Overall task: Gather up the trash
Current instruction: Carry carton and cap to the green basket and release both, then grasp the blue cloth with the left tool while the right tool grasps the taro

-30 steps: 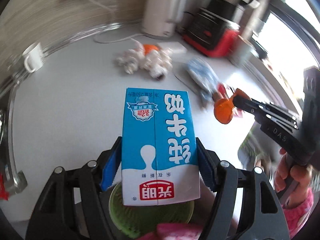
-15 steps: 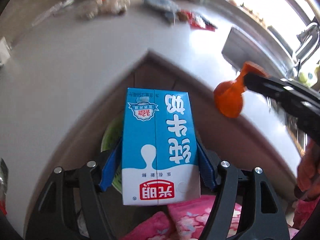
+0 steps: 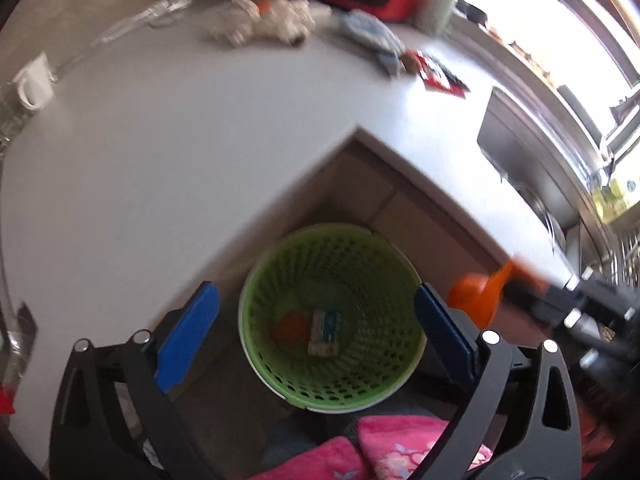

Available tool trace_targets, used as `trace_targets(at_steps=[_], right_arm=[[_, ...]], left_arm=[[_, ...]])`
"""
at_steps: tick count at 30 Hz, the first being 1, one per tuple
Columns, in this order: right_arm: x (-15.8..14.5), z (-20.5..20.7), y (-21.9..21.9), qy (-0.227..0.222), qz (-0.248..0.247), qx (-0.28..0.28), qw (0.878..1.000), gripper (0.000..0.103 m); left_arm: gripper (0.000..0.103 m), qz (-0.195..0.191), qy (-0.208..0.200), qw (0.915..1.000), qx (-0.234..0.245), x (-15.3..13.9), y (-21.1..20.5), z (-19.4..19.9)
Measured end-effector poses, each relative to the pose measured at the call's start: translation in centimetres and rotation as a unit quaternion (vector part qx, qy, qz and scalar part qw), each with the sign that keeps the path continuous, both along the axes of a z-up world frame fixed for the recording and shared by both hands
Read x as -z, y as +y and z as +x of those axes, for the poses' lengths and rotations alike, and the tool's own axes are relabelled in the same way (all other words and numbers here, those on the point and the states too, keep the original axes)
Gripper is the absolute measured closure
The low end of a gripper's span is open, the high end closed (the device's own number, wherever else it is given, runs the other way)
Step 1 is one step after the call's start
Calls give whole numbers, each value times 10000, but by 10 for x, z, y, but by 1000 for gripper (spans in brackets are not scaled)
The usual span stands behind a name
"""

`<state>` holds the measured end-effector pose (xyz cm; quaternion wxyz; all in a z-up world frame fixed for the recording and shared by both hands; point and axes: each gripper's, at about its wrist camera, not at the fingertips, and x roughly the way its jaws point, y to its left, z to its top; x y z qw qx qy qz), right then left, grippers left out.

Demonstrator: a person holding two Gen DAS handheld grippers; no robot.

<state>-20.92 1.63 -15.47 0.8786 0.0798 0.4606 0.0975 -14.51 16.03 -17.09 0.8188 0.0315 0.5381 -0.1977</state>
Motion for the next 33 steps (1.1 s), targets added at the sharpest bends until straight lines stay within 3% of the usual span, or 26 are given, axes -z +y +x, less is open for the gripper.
trace_targets(at_steps=[2, 4, 5, 16, 24, 33], right_arm=[[7, 1, 5, 126, -10, -94, 9999, 75], [9, 1, 7, 128, -54, -101, 9999, 37], [8, 1, 7, 67, -97, -71, 9999, 34], [-12, 43, -45, -323, -226, 112, 9992, 32], [-19, 126, -107, -610, -928, -269, 9935, 41], [-3, 216, -159, -628, -1063, -660, 9902, 45]], left_arm=[[9, -53, -58, 9999, -76, -7, 5, 6], [9, -74, -100, 9998, -158, -13, 7, 13], [8, -93, -115, 9997, -183, -16, 8, 16], [8, -182, -228, 9993, -243, -32, -23, 51], [8, -149, -433, 9983, -354, -41, -57, 87], [8, -85, -741, 9953, -625, -52, -104, 149]])
